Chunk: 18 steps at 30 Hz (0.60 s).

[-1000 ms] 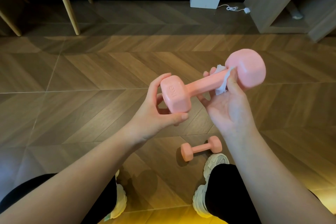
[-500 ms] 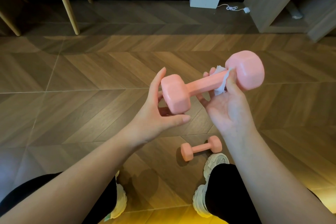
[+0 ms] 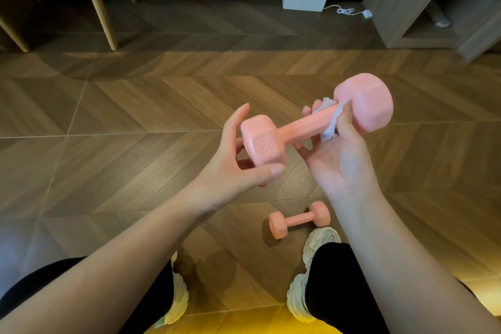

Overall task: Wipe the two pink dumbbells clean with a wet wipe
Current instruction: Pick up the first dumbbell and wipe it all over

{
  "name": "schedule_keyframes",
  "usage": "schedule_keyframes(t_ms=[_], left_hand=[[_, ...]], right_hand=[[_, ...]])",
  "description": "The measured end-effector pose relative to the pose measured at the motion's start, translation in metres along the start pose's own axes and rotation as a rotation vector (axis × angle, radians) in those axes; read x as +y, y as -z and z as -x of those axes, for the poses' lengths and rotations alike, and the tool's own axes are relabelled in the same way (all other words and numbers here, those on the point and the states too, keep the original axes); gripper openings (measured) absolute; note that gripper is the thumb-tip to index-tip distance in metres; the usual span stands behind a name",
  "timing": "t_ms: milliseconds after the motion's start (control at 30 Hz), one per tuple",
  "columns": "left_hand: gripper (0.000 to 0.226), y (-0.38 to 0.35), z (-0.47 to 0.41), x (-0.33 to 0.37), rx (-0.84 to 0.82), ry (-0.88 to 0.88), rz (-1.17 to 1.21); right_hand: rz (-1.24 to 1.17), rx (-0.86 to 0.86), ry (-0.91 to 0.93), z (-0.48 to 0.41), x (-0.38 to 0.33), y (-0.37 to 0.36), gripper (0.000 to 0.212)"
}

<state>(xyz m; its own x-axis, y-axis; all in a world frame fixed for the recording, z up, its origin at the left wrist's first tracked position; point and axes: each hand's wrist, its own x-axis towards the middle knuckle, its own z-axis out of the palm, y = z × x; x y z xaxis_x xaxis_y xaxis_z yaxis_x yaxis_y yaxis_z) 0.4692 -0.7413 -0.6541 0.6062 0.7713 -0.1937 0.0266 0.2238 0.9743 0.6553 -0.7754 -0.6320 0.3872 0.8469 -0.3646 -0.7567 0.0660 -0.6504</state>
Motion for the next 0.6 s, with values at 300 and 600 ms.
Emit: schedule_keyframes(t_ms=[300,600], left_hand=[[0.079,-0.0028,-0.0039,0.0023,-0.030,0.209,0.160],[0.091,-0.0063,-0.0009,-0.0010,0.053,-0.002,-0.001]], right_hand=[[-0.027,0.039,-0.029,-0.0001,0.0024,0.0012,0.026],[-0.021,0.058,-0.019,0.0028,0.0015,-0.0030,0.019]])
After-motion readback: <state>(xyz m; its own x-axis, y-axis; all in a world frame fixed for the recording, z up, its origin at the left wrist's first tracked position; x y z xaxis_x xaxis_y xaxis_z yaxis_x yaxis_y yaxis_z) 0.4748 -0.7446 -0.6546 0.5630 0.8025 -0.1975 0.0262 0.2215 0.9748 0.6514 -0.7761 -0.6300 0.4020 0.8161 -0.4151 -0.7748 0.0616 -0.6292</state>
